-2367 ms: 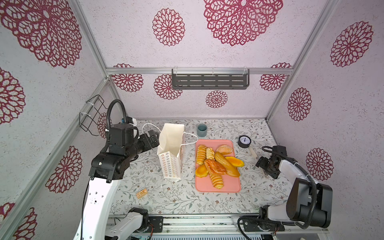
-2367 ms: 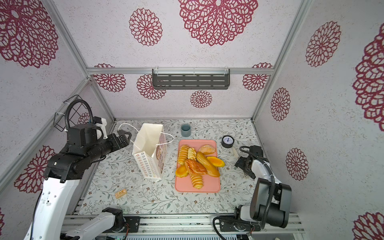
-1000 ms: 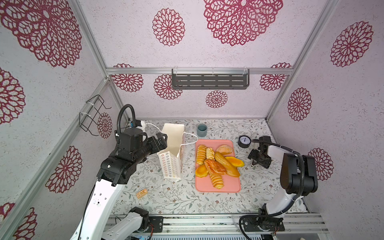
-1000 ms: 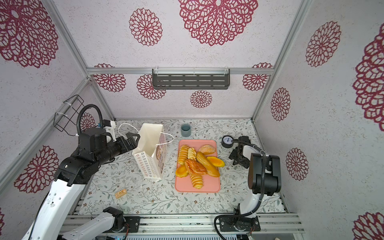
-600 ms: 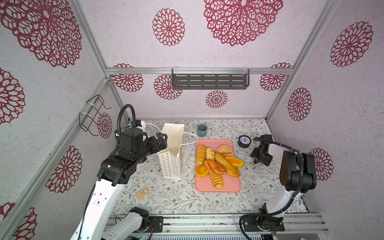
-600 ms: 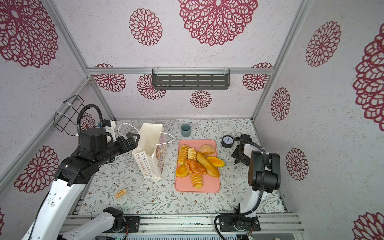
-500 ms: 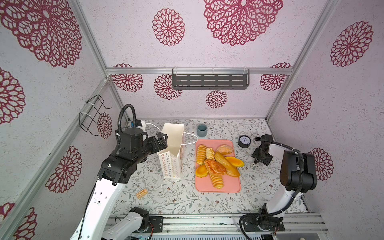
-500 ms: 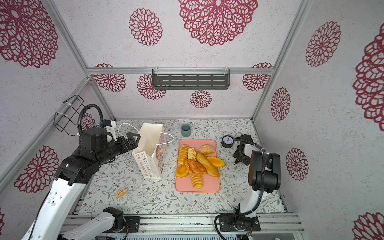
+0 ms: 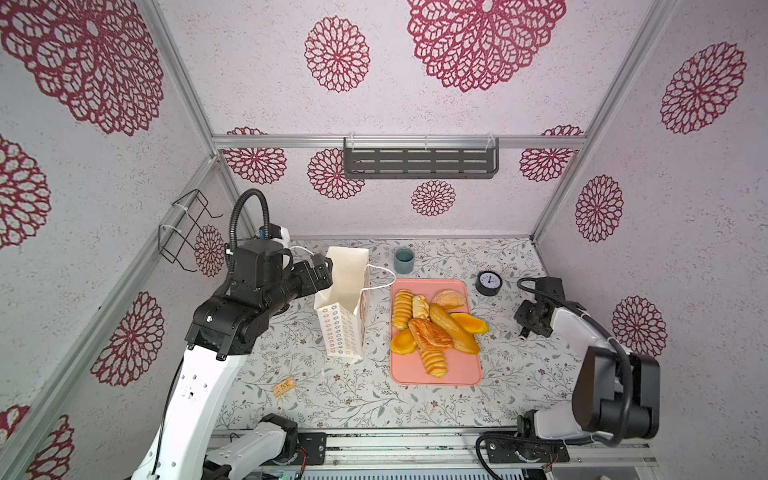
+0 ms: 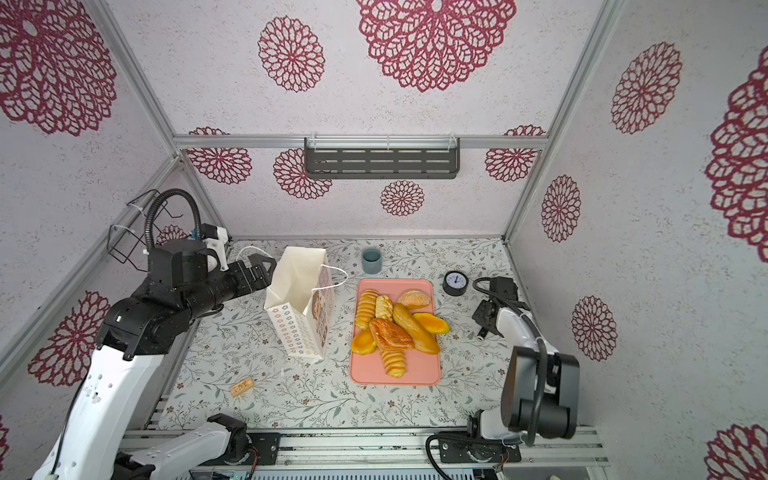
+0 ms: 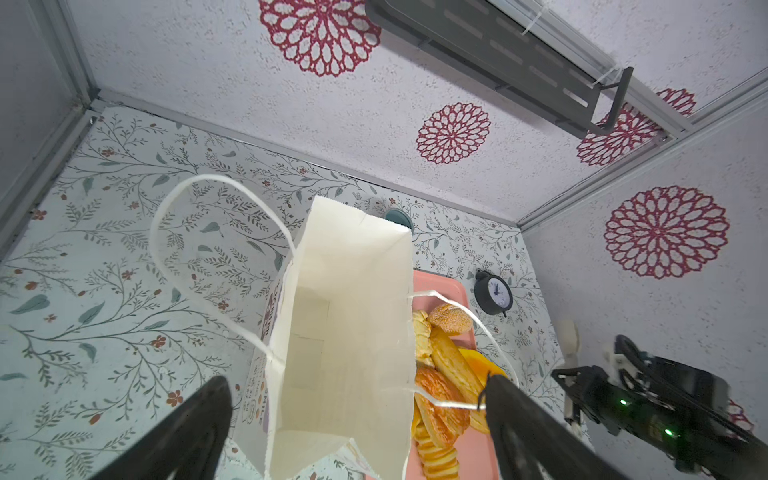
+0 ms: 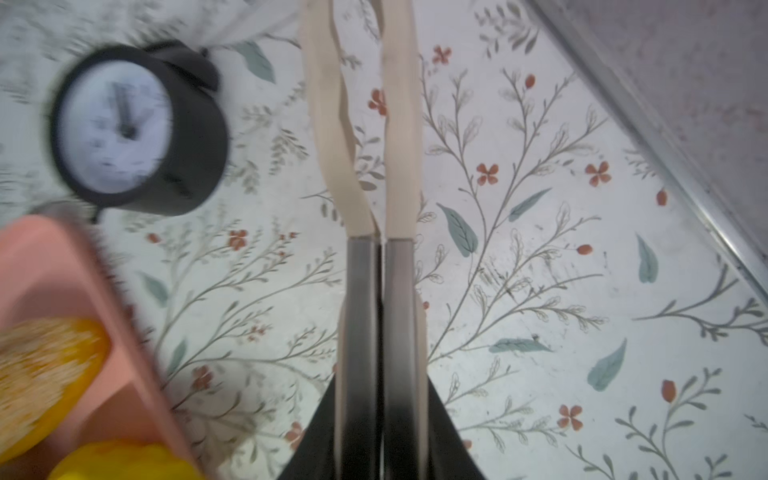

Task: Place the fake bread into the paper bag
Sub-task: 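Lift the tongs with the right gripper and swing them over the bread tray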

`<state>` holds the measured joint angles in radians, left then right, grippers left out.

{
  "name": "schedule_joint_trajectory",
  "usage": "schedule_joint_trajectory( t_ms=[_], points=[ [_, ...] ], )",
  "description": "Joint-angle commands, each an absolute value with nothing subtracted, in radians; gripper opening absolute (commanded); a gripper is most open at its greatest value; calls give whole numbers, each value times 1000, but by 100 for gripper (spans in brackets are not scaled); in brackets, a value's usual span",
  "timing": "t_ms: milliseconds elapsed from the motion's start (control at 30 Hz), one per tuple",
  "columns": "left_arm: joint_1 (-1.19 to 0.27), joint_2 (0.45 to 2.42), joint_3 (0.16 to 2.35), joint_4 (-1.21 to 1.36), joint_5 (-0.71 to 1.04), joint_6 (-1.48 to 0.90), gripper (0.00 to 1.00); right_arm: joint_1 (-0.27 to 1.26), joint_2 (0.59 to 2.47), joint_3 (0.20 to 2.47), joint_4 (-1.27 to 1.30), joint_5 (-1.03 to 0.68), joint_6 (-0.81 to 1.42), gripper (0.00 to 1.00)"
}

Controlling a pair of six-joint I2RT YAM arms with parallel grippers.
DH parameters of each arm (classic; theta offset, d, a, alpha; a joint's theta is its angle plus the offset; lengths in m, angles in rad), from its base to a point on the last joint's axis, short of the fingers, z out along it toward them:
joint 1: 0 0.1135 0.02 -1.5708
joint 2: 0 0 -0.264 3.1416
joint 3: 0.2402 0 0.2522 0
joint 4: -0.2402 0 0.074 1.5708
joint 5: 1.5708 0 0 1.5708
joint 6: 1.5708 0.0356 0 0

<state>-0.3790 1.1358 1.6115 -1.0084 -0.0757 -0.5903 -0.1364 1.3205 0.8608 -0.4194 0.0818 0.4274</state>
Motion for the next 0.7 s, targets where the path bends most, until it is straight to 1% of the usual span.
schedule_joint_trajectory(
  t_ms=[0,100,233,300,467,567,667],
  points=[
    [-480,1211,1697,-1057,-148,-538,99,-93,1158,853,-419,-55,376,21],
    [-583,1280,1763,-1039,-186,-540,99,-26,1038,847,-402,-153,380,19],
    [-660,1339,1771,-942,-143,-587,99,87,910,831,-345,-247,412,19],
    [-686,1361,1765,-896,-121,-614,99,120,871,827,-323,-296,433,17],
    [-734,1411,1750,-810,-69,-678,100,135,841,811,-252,-518,494,16],
    [-758,1428,1751,-796,-86,-695,99,135,854,815,-256,-570,494,20],
    [-767,1416,1759,-822,-152,-700,98,134,879,848,-325,-564,442,30]
  ],
)
